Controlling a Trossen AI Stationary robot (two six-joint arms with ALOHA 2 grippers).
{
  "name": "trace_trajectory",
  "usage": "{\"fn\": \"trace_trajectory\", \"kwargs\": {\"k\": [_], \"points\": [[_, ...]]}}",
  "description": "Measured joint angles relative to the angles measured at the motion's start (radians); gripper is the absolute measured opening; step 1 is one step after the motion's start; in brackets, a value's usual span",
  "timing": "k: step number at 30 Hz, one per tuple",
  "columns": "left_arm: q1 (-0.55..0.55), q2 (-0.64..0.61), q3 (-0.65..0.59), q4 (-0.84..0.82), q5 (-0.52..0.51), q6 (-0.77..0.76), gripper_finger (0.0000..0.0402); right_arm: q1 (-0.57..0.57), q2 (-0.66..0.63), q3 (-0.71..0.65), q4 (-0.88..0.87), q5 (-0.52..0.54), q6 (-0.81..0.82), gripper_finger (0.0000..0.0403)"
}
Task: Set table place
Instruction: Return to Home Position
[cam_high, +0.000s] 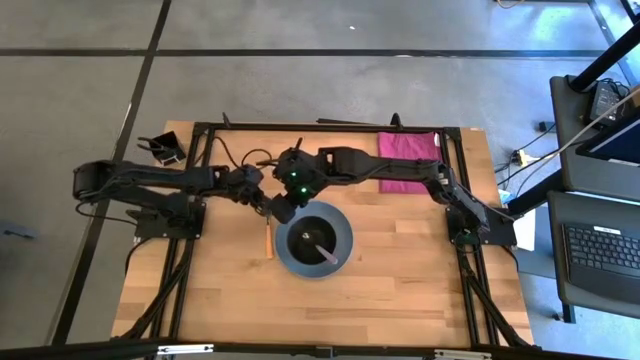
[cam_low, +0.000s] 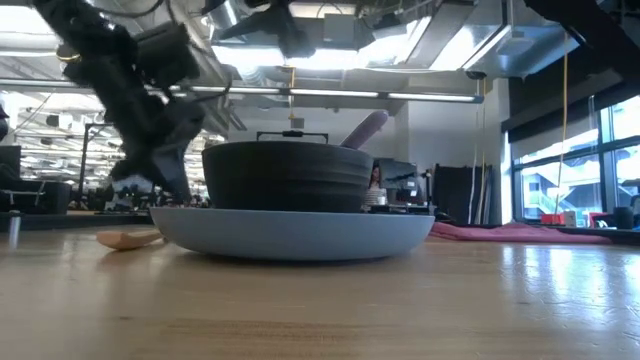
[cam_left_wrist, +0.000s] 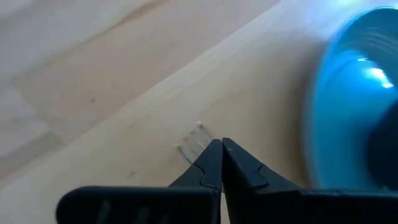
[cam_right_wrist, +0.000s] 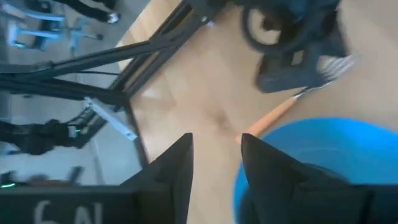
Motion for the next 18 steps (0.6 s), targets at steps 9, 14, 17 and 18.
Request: {"fn": "trace_trajectory", "kwargs": {"k": [9,14,17,18], "points": [[0.000,-0.079,0.331,-0.370,-0.041,0.133,0.0005,0.009,-0.146,0.000,-0.249,0.251,-0.136,0.0137],[0.000,-0.118,0.562,-0.491,-0.086,0.193,0.0003,0.037,-0.244,0.001,-0.428,0.486,-0.214,0.0137],[0.000,-0.145,0.710,-0.558,-0.109,0.254,0.0010,0.064,-0.297,0.001,-0.563,0.595,-0.188,0.0137],[0.000,-0.156,0.759,-0.592,-0.120,0.275,0.0012,0.074,-0.319,0.001,-0.609,0.635,-0.176,0.0137]]}}
